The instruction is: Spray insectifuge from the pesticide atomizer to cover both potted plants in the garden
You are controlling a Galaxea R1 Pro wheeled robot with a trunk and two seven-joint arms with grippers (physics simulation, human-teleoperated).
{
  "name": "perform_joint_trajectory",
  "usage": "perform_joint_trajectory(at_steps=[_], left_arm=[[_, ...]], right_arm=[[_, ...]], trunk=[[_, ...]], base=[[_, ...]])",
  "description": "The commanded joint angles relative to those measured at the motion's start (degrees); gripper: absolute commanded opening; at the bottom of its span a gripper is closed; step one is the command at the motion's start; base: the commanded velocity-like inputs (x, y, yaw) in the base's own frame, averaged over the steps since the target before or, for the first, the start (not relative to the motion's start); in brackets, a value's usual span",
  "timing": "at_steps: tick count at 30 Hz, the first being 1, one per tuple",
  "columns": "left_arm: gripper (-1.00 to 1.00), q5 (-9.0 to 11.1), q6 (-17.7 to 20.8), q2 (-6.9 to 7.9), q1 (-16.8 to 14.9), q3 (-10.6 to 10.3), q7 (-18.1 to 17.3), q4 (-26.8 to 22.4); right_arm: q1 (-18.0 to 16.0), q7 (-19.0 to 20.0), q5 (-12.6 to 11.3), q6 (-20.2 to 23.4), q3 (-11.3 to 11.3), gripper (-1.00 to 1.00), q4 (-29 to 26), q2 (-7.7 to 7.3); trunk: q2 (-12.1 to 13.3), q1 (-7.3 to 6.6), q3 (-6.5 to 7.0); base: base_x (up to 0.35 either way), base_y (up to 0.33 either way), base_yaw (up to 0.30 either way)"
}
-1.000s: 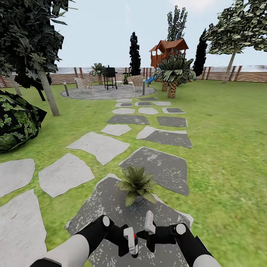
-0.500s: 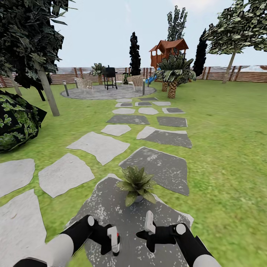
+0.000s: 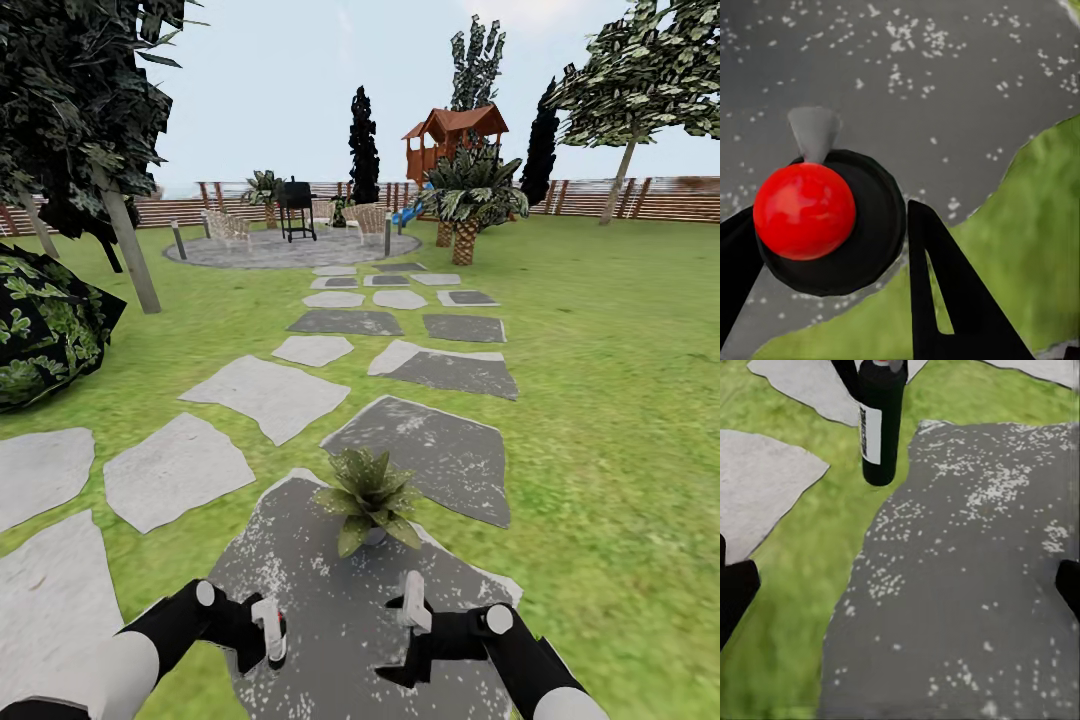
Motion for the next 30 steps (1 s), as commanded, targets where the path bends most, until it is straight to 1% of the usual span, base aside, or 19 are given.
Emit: perform_joint_trajectory(at_steps=[1,3,5,6,7,8,10,11,12,14,15,17,18,20,21,23,25,27,30], left_arm=[[-1.0,1.2,-0.5,0.08,0.0,0.1,2.4,0.2],[-1.0,3.4,-0.4,-0.06,0.0,0.2,6.6,2.1],[-1.0,6.8,-0.6,-0.35,0.0,0.3,12.4,4.8],[-1.0,10.2,-0.9,-0.49,0.0,0.3,15.6,6.0],[-1.0,12.8,-1.0,-0.57,0.0,0.3,17.2,6.7],[-1.0,14.6,-1.1,-0.61,0.0,0.3,18.1,7.1],[-1.0,20.2,-1.2,-0.65,0.3,0.3,21.2,7.6],[-1.0,22.7,-1.3,-0.66,1.2,0.3,22.9,7.6],[-1.0,24.9,-1.5,-0.67,2.3,0.3,24.8,7.4],[-1.0,27.7,-2.3,-0.72,3.2,0.3,28.6,7.6],[-1.0,29.6,-2.7,-0.92,3.8,0.3,31.4,7.7],[-1.0,33.2,-3.1,-1.37,5.9,0.3,36.0,7.7],[-1.0,34.2,-3.2,-1.52,6.5,0.3,37.0,7.8],[-1.0,36.8,-3.2,-1.73,7.7,0.3,39.5,7.8],[-1.0,37.5,-3.2,-1.73,7.9,0.4,40.1,7.8],[-1.0,40.0,-3.1,-1.77,8.1,0.4,42.5,7.8],[-1.0,42.5,-3.2,-1.69,8.3,0.3,47.5,7.9],[-1.0,43.5,-3.3,-1.39,9.2,0.3,52.1,8.1],[-1.0,44.1,-4.6,-1.35,11.0,0.3,54.0,8.2]], right_arm=[[0.0,0.2,0.4,-0.3,-0.5,1.0,0.0,-0.89],[0.1,0.1,0.3,-0.4,-0.6,1.0,0.0,-2.33],[0.1,-2.0,0.2,-0.4,-0.7,1.0,0.1,-4.7],[0.2,-4.5,0.1,-0.4,-0.8,1.0,0.9,-6.3],[0.3,-6.6,0.1,-0.4,-0.8,1.0,2.5,-7.48],[0.3,-8.1,0.1,-0.4,-0.8,1.0,3.9,-8.3],[0.4,-13.3,-0.2,-0.4,-0.9,1.0,9.2,-10.9],[0.4,-16.1,-1.1,-0.5,-0.9,1.0,12.3,-12.0],[0.4,-18.7,-2.6,-0.6,-0.9,1.0,15.1,-12.81],[0.5,-22.8,-6.0,-0.7,-0.9,1.0,18.2,-13.35],[0.5,-26.4,-8.4,-0.7,-0.9,1.0,19.5,-13.51],[0.6,-35.3,-12.9,-0.8,-0.9,1.0,20.9,-13.28],[0.7,-38.6,-14.2,-0.8,-0.9,1.0,21.3,-13.12],[2.0,-48.4,-17.7,-2.1,-0.8,1.0,23.2,-12.85],[2.4,-50.5,-18.6,-3.5,-0.8,1.0,23.5,-12.82],[3.4,-54.7,-21.2,-8.1,-0.8,1.0,24.1,-12.78],[4.9,-59.1,-24.2,-11.6,-0.8,1.0,24.9,-12.77],[5.6,-61.0,-25.4,-12.6,-0.8,1.0,25.2,-12.75],[5.8,-61.5,-25.8,-12.9,-0.8,1.0,25.3,-12.42]], trunk=[[0.0,-0.01,-0.05],[0.0,-0.01,-0.05],[0.0,-0.01,-0.05],[0.0,-0.01,-0.05],[0.0,-0.01,-0.05],[0.0,-0.01,-0.05],[0.0,-0.01,-0.05],[0.0,-0.01,-0.05],[0.0,-0.01,-0.05],[0.0,-0.01,-0.05],[0.0,-0.01,-0.05],[0.0,-0.01,-0.05],[0.0,-0.01,-0.05],[0.0,-0.01,-0.05],[0.0,-0.01,-0.05],[0.0,-0.01,-0.05],[0.0,-0.01,-0.05],[0.0,-0.01,-0.05],[0.0,-0.01,-0.05]], base=[[0.0,0.0,0.0],[0.0,0.0,0.0],[0.0,0.0,0.0],[0.0,0.0,0.0],[0.0,0.0,0.0],[0.0,0.0,0.0],[0.0,0.0,0.0],[0.0,0.0,0.0],[0.0,0.0,0.0],[0.0,0.0,0.0],[0.0,0.0,0.0],[0.0,0.0,0.0],[0.0,0.0,0.0],[0.0,0.0,0.0],[0.0,0.0,0.0],[0.0,0.0,0.0],[0.0,0.0,0.0],[0.0,0.0,0.0],[0.0,0.0,0.0]])
